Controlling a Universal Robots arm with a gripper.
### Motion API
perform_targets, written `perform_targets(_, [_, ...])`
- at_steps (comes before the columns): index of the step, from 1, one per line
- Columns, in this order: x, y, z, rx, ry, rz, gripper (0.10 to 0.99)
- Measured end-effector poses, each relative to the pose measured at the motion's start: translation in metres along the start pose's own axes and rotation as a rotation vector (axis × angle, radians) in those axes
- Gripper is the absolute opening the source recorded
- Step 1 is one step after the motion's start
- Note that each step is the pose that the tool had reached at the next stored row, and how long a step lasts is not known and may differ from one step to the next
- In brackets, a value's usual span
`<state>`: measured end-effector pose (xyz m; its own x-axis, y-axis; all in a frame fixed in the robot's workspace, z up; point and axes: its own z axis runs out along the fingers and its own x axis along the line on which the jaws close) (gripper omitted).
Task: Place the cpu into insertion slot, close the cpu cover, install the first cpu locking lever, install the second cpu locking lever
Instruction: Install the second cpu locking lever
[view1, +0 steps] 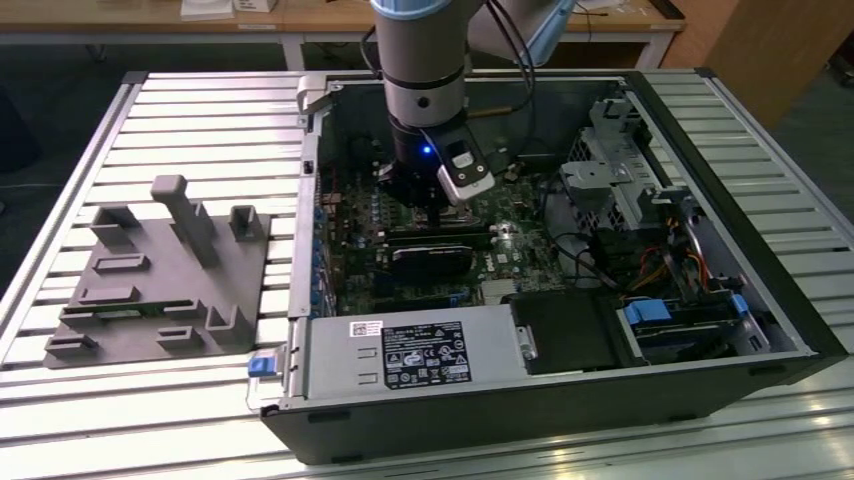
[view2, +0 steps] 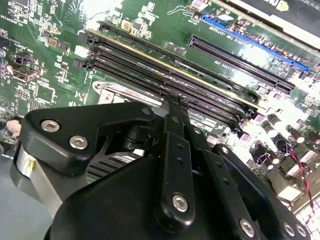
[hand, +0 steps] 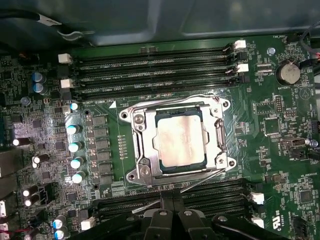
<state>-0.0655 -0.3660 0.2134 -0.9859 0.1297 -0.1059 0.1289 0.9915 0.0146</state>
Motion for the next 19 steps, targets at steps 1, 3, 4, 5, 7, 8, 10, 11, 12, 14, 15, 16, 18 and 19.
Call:
perform_targets(1, [0.0, -0.0001, 0.0, 0.0, 0.0, 0.0, 0.106])
perform_targets(3, [0.001, -0.0011, -0.0001, -0.007, 0.0006, 0.0, 0.106])
perform_targets(4, [0.0016, -0.0017, -0.0001, -0.015, 0.0015, 0.0, 0.106])
perform_targets(5, [0.0021, -0.0024, -0.0001, -0.024, 0.0027, 0.0, 0.106])
perform_targets(7, [0.0029, -0.004, 0.0, -0.045, 0.0054, 0.001, 0.106])
perform_targets(8, [0.0033, -0.0047, 0.0001, -0.056, 0.0069, 0.002, 0.106])
perform_targets(10, [0.004, -0.0066, 0.0002, -0.078, 0.0096, 0.003, 0.106])
perform_targets(11, [0.0044, -0.0078, 0.0002, -0.088, 0.0109, 0.004, 0.106])
perform_targets(12, [0.0046, -0.009, 0.0002, -0.098, 0.0122, 0.005, 0.106])
perform_targets(14, [0.0051, -0.0117, 0.0003, -0.118, 0.0149, 0.007, 0.106])
perform_targets(15, [0.0052, -0.0131, 0.0003, -0.128, 0.0161, 0.008, 0.106])
perform_targets(16, [0.0054, -0.0146, 0.0004, -0.138, 0.0174, 0.009, 0.106])
perform_targets(18, [0.0057, -0.0177, 0.0004, -0.156, 0.0196, 0.011, 0.106])
perform_targets(19, [0.0058, -0.0193, 0.0004, -0.163, 0.0206, 0.012, 0.106])
